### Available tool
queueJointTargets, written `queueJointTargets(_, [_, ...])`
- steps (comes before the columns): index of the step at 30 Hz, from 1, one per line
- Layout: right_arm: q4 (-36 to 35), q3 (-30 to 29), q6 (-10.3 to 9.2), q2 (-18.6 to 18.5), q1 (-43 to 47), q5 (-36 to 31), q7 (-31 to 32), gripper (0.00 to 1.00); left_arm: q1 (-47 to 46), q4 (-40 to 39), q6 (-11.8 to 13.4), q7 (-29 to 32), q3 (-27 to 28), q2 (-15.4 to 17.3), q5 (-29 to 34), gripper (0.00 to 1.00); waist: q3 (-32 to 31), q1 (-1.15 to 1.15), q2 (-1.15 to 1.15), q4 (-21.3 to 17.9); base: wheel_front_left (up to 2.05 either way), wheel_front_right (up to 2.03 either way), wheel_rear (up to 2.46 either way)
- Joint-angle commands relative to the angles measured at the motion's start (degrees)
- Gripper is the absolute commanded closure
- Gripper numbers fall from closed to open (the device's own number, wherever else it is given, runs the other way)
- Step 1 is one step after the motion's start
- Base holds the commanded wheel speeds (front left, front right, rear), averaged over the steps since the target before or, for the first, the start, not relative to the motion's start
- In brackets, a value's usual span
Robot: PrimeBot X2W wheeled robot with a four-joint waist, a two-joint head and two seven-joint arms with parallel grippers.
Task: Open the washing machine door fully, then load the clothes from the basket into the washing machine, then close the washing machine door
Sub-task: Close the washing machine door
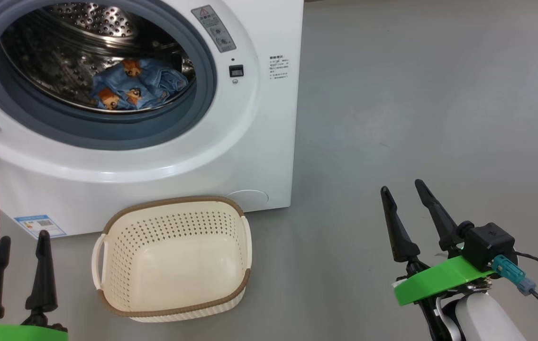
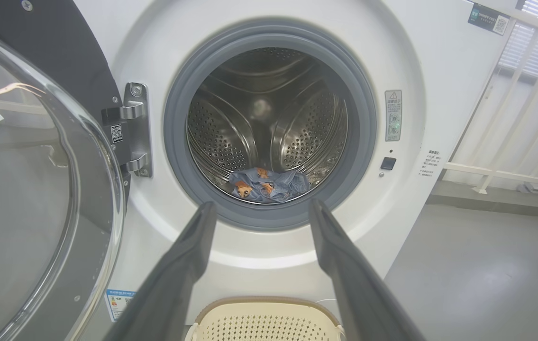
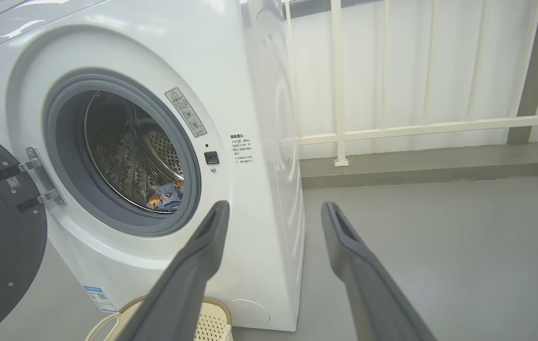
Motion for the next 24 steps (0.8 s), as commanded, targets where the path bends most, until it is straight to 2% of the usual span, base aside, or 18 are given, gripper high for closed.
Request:
queueJointTargets(1, [-1.08, 1.21, 0.32, -0.29, -0.8, -0.48, -0.46, 0.0, -1.07, -0.88, -0.12, -0.37, 1.97, 1.71, 0.51, 0.0, -0.06, 0.0, 0.0, 0.12, 0.0, 0.0, 0.0])
queueJointTargets(12, [-0.23, 1.39, 0.32, -0.29, -0.89, -0.38, -0.46, 0.0, -1.81, 1.15, -0.12, -0.37, 3.12, 0.42, 2.63, 0.0, -0.93, 0.0, 0.0, 4.09, 0.0, 0.0, 0.0])
queueJointTargets(24, [1.75, 2.15, 0.32, -0.29, -1.33, 0.36, -0.46, 0.0, -2.24, 3.91, 0.08, -0.37, 3.91, -1.73, 5.89, 0.0, -2.41, 0.0, 0.0, 12.32, 0.0, 0.0, 0.0])
